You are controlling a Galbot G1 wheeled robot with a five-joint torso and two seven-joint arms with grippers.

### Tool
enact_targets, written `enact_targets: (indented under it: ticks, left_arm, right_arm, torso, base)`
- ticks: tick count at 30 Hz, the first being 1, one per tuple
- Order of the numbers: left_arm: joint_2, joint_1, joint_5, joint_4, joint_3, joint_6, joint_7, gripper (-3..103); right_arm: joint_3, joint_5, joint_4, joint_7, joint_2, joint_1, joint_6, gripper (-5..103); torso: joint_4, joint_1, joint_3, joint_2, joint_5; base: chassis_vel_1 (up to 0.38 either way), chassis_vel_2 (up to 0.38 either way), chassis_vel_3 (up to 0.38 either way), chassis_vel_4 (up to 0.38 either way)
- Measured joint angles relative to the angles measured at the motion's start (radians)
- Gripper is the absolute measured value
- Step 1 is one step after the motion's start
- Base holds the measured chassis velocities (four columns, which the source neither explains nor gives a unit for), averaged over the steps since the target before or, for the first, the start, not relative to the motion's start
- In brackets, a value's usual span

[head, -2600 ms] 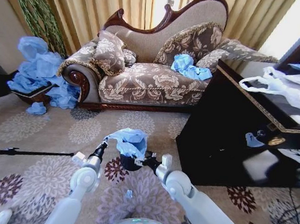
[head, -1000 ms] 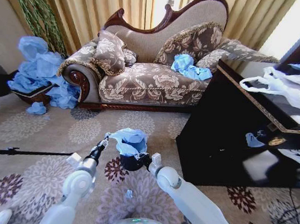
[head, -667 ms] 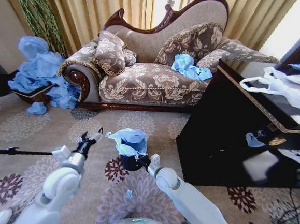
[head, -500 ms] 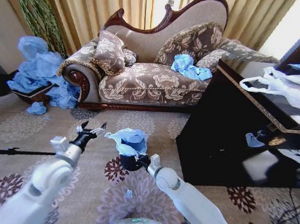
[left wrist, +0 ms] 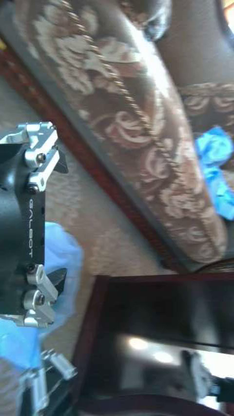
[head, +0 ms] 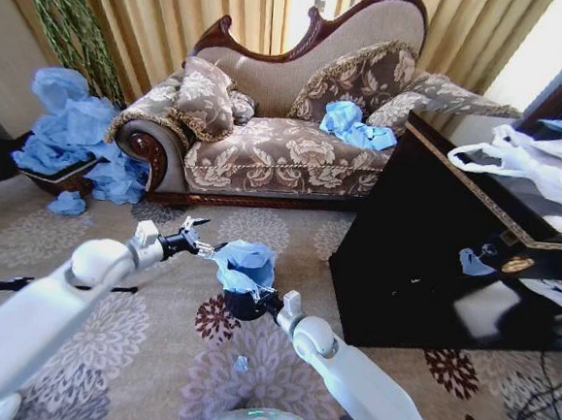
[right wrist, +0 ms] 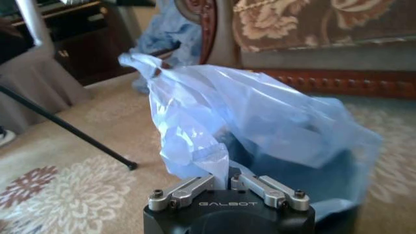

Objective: Place a garbage bag over the trash bin.

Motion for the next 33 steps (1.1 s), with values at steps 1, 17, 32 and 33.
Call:
enact_targets:
  ticks: [1, 17, 32, 33]
  left_arm:
    - [0.026, -0.011, -0.009, 0.011, 0.018, 0.017, 0.004, 100]
    - [-0.159, -0.532, -0.164, 0.201, 0.539, 0.145, -0.084, 100]
    - [-0.254, -0.752, -0.088, 0.379, 0.819, 0.184, -0.02, 98]
    - [-0.254, -0.752, -0.088, 0.379, 0.819, 0.184, -0.02, 98]
  right_arm:
    - [-0.004, -0.003, -0.007, -0.005, 0.006, 0.005, 0.005, 0]
    - [0.01, -0.039, -0.007, -0.017, -0.001, -0.02, 0.025, 0]
    - [0.037, -0.034, -0.023, -0.019, 0.001, -0.031, 0.032, 0]
    - [0.037, -0.034, -0.023, -0.019, 0.001, -0.031, 0.032, 0]
  torso:
    - [0.0005, 0.0, 0.0, 0.0, 0.0001]
    - [-0.0011, 0.0, 0.0, 0.0, 0.0002]
    - [-0.0008, 0.0, 0.0, 0.0, 0.0002]
    - [-0.0008, 0.0, 0.0, 0.0, 0.0002]
  base:
    - [0.0, 0.0, 0.0, 0.0]
    - [0.0, 0.0, 0.0, 0.0]
    - [0.0, 0.0, 0.0, 0.0]
    - [0.0, 0.0, 0.0, 0.0]
